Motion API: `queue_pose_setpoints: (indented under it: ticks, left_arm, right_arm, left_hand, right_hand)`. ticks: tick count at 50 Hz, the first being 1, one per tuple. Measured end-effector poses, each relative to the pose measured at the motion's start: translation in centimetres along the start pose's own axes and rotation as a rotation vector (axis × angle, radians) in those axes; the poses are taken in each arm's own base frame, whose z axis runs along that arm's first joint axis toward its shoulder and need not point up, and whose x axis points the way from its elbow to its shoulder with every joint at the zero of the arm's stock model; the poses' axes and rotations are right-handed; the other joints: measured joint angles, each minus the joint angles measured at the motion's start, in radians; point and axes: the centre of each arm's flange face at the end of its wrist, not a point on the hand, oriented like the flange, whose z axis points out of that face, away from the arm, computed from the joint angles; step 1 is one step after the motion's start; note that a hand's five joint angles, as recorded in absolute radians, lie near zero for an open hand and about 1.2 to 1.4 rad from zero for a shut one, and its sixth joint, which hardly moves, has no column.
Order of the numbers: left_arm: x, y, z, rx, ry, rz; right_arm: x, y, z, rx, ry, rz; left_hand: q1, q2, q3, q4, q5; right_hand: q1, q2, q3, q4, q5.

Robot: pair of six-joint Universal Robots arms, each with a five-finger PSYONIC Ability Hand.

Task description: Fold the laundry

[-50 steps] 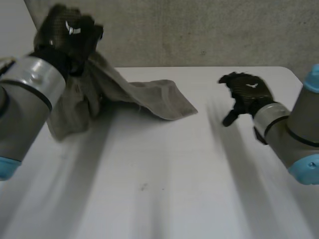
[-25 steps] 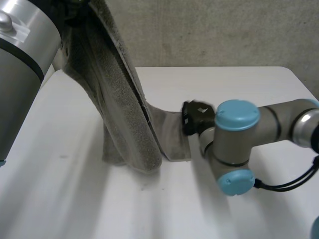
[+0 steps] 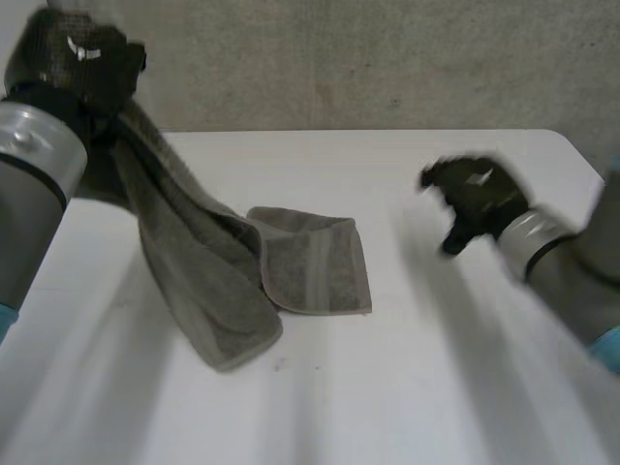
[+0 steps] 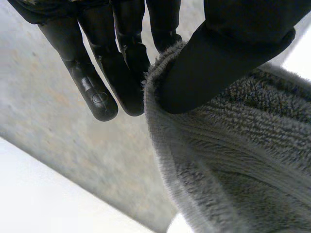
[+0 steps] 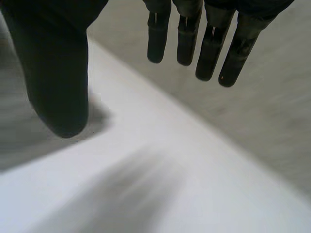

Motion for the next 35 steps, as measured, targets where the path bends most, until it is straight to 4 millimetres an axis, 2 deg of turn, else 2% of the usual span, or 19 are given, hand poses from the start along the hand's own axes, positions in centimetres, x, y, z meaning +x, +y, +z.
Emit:
queue_pose_setpoints:
  ticks: [2, 3, 8, 11, 12, 14, 26, 35]
  left_arm:
    - [-0.4, -1.5, -0.2, 0.043, -0.009, -0.011]
    - [-0.4, -1.5, -0.2, 0.043, -0.009, -0.011]
    - [-1.4, -6.2, -1.5, 0.161, -0.014, -0.043]
    - [-1.7, -8.2, -2.6, 0.202, 0.002, -0.057]
    - [-1.7, -8.2, -2.6, 0.202, 0.002, -0.057]
    - [-1.7, -9.2, -3.5, 0.219, 0.023, -0.065]
    - [-1.0, -11.0, -5.8, 0.261, 0.080, -0.086]
    - [-1.7, -12.2, -6.2, 0.303, 0.060, -0.102]
  right_arm:
    - [-2.2, 1.2, 0.0, -0.051, -0.059, 0.066]
    - [-2.2, 1.2, 0.0, -0.051, -0.059, 0.066]
    - [-6.2, 3.5, 0.1, -0.131, -0.144, 0.261]
    - [-7.5, 4.0, 0.4, -0.132, -0.161, 0.347]
    - [-7.5, 4.0, 0.4, -0.132, -0.161, 0.347]
    - [-8.8, 4.2, 0.7, -0.106, -0.166, 0.409]
    - [-11.9, 5.3, 1.2, -0.034, -0.108, 0.519]
    - [-12.9, 6.1, 2.1, 0.006, -0.085, 0.572]
  left_hand:
    - [0.000, 0.000, 0.000, 0.000, 0.000]
    - [0.000, 0.000, 0.000, 0.000, 0.000]
    - [0.000, 0.000, 0.000, 0.000, 0.000]
    - [0.000, 0.000, 0.000, 0.000, 0.000]
    - [0.000, 0.000, 0.000, 0.000, 0.000]
    - [0.000, 0.000, 0.000, 0.000, 0.000]
    - [0.000, 0.000, 0.000, 0.000, 0.000]
    - [0.000, 0.000, 0.000, 0.000, 0.000]
  right_hand:
    - [-0.018, -0.011, -0.019, -0.022, -0.027]
    - [-0.018, -0.011, -0.019, -0.022, -0.027]
    - [-0.114, -0.130, -0.139, -0.125, -0.125]
    - [-0.136, -0.167, -0.172, -0.144, -0.138]
    - [-0.136, -0.167, -0.172, -0.144, -0.138]
    - [-0.137, -0.174, -0.175, -0.147, -0.140]
    - [-0.137, -0.174, -0.175, -0.147, -0.143]
    - [-0.137, -0.174, -0.175, -0.147, -0.145]
